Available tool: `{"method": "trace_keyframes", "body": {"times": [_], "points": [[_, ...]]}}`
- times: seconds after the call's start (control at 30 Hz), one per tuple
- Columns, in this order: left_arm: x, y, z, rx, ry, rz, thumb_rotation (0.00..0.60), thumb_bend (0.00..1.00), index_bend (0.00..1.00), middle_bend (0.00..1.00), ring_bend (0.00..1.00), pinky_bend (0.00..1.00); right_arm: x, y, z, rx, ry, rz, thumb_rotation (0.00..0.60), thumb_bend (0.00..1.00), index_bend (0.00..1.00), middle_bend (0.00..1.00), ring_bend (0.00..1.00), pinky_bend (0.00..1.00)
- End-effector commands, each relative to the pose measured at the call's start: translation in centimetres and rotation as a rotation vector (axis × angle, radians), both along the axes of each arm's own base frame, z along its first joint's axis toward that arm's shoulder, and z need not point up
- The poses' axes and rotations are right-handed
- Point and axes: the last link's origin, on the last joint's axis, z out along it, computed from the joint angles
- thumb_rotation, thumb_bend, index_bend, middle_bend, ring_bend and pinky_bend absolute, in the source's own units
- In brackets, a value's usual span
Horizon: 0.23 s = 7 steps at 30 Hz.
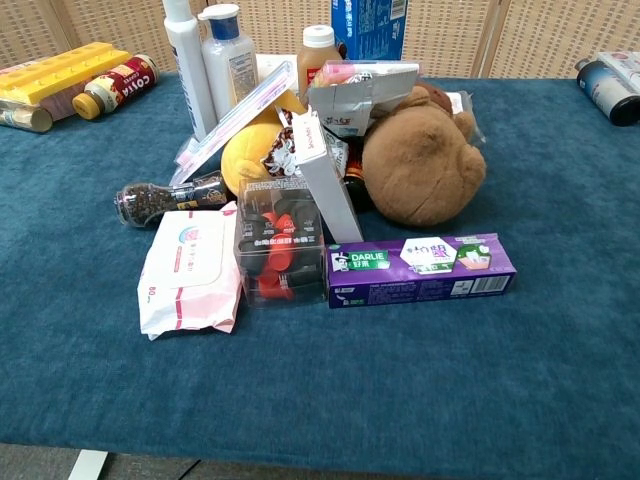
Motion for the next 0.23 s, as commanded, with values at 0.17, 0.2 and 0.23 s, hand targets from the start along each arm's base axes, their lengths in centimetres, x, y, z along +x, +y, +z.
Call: {"method": "trace_keyframes", "body": {"times": [0.17, 0.2, 0.23], "points": [[-0.18, 0.00, -0.59, -0.015, 0.002, 0.004, 0.600, 0.04, 0.65, 0.89, 0.93, 1.00, -0.05, 0.02, 0.08, -0.001, -0.002, -0.001, 0.600, 0.00, 0.00, 0.00, 0.00, 0.00], [-0.15, 0.00, -0.68, -0.016, 0.004, 0.002, 0.600, 0.04, 0.65, 0.89, 0.93, 1.00, -0.04, 0.03, 0.11, -0.002, -0.003, 0.000, 0.600, 0.00, 0.00, 0.00, 0.00, 0.00], [-0.11, 0.01, -0.73, -0.015, 0.006, 0.000, 0.600, 0.04, 0.65, 0.89, 0.93, 1.00, -0.05, 0.02, 0.14, -0.003, -0.003, 0.000, 0.600, 0.00, 0.00, 0.00, 0.00, 0.00]]}}
